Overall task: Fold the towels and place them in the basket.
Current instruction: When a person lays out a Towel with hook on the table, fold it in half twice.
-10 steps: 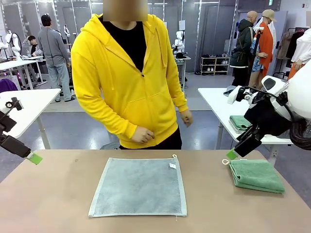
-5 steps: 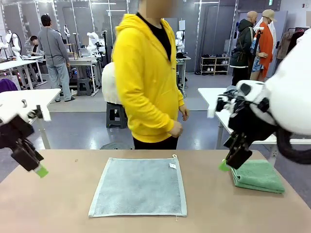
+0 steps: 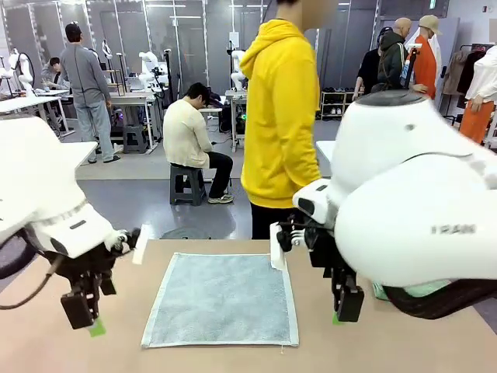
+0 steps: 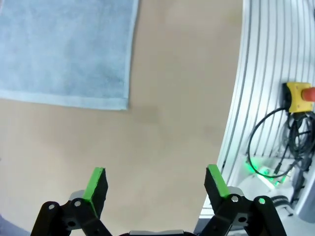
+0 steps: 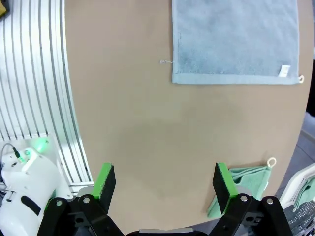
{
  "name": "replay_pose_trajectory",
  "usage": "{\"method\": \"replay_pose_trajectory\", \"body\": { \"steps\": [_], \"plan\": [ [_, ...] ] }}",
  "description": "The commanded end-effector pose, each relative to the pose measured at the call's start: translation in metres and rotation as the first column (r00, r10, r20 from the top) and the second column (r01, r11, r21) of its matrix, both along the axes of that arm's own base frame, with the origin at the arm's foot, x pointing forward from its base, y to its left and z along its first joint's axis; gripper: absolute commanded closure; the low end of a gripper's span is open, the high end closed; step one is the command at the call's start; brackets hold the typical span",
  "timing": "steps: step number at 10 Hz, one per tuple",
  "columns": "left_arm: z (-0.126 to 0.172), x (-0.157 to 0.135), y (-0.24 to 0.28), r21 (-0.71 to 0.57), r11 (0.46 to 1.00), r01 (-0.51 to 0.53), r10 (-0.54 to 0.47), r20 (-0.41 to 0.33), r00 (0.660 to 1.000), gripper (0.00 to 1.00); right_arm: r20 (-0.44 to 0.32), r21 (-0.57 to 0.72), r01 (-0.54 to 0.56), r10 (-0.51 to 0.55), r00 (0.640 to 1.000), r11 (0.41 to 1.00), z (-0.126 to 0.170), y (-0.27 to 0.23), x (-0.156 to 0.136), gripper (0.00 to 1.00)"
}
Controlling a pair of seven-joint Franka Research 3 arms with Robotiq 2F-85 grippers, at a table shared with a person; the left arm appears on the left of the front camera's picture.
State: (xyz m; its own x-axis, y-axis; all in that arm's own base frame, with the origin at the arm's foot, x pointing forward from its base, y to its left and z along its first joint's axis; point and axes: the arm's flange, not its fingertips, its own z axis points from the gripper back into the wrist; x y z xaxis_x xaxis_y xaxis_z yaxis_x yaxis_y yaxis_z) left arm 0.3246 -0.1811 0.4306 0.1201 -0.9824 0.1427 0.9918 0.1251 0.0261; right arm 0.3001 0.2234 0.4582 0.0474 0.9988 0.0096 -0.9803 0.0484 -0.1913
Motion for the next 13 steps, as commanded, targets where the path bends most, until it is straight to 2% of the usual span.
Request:
{"method": "replay_pose_trajectory", "body": {
  "steps": [1, 2, 4, 5, 6, 7, 11, 13],
  "plan": [
    [-0.018, 0.012, -0.001, -0.044, 0.998, 0.049, -0.049, -0.007, 0.999, 0.00, 0.023, -0.026, 0.029, -0.028, 0.999, 0.999, -0.015, 0.013, 0.011, 0.00],
    [-0.027, 0.014, -0.002, -0.078, 0.996, 0.044, -0.045, -0.011, 0.999, 0.00, -0.018, -0.038, 0.034, -0.035, 0.999, 0.999, -0.031, 0.014, 0.016, 0.00],
    [-0.036, 0.015, -0.002, -0.091, 0.996, 0.027, -0.030, -0.032, 0.999, 0.00, -0.044, -0.033, 0.029, -0.030, 0.999, 0.999, -0.047, 0.017, 0.018, 0.00],
    [-0.035, 0.014, -0.002, -0.099, 0.995, 0.009, -0.011, -0.027, 1.000, 0.00, -0.032, -0.025, 0.019, -0.020, 0.999, 1.000, -0.045, 0.019, 0.015, 0.00],
    [-0.026, 0.014, 0.000, -0.087, 0.996, -0.026, 0.026, -0.003, 1.000, 0.00, -0.056, -0.036, 0.001, -0.003, 0.998, 0.999, -0.043, 0.012, 0.015, 0.00],
    [-0.031, 0.017, -0.005, -0.064, 0.998, 0.005, -0.008, -0.042, 0.999, 0.00, -0.056, -0.036, 0.001, -0.003, 0.998, 0.999, -0.043, 0.012, 0.015, 0.00],
    [-0.030, 0.018, -0.005, -0.069, 0.998, -0.003, 0.000, -0.039, 0.999, 0.00, -0.056, -0.034, 0.000, -0.002, 0.998, 0.999, -0.045, 0.014, 0.016, 0.00],
    [-0.044, 0.013, -0.008, -0.085, 0.995, 0.042, -0.047, -0.059, 0.997, 0.00, -0.076, -0.013, -0.021, 0.020, 0.997, 1.000, -0.065, 0.017, 0.020, 0.00]
  ]
}}
